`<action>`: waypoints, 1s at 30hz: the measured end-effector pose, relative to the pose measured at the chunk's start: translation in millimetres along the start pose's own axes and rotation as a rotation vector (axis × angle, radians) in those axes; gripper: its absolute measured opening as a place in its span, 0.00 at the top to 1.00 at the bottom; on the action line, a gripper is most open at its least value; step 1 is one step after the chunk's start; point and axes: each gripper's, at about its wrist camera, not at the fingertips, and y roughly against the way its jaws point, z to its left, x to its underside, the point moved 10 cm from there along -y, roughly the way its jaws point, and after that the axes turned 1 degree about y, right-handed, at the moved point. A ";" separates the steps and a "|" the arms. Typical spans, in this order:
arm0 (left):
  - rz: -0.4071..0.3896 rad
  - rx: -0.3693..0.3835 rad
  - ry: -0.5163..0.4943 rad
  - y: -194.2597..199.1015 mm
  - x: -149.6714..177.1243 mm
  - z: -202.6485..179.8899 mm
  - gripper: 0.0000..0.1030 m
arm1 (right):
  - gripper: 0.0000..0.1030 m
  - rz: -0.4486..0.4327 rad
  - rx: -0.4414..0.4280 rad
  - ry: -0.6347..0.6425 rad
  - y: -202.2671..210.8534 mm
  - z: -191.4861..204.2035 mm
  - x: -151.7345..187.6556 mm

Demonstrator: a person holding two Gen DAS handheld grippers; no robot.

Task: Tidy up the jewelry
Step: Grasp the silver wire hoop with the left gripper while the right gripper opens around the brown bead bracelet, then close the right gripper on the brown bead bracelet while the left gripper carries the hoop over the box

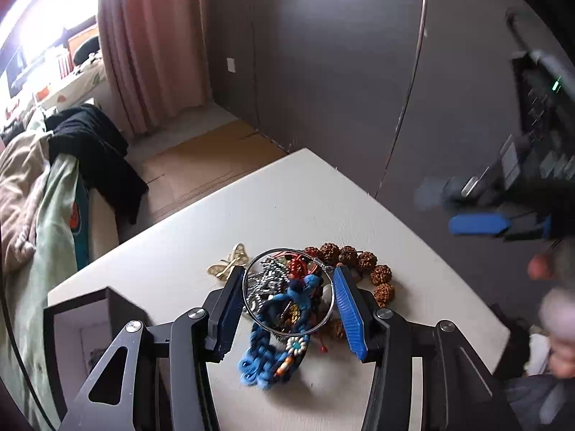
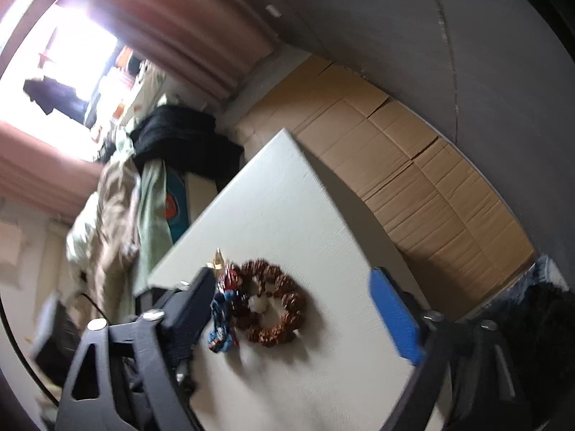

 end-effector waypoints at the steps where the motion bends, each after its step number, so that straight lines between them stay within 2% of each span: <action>1: -0.006 0.002 0.007 3.4 -0.7 1.8 0.51 | 0.25 0.013 0.014 0.021 -4.3 3.0 3.2; 8: -0.052 -0.026 0.061 30.6 -4.5 32.6 0.51 | 0.45 0.096 0.077 0.114 -33.6 15.1 24.0; 10: -0.056 -0.047 0.070 34.2 -2.7 44.6 0.51 | 0.47 0.113 0.121 0.142 -42.7 16.6 31.3; 14: -0.058 -0.058 0.140 42.4 0.7 72.2 0.51 | 0.58 0.143 0.193 0.188 -56.9 17.2 41.7; 19: -0.084 -0.078 0.187 59.6 4.1 95.1 0.51 | 0.62 0.104 0.277 0.248 -57.5 20.1 38.3; 21: -0.090 -0.084 0.204 64.6 5.7 102.2 0.51 | 0.79 0.088 0.338 0.280 -56.8 17.6 35.2; 24: -0.099 -0.090 0.217 72.3 8.5 109.3 0.51 | 0.80 0.077 0.297 0.239 -51.4 16.3 32.4; 27: -0.111 -0.088 0.238 81.7 11.8 116.7 0.51 | 0.81 0.006 0.226 0.218 -34.2 27.0 23.5; 30: -0.128 -0.086 0.263 91.9 12.4 126.9 0.51 | 0.81 -0.065 0.113 0.189 -12.0 48.4 14.8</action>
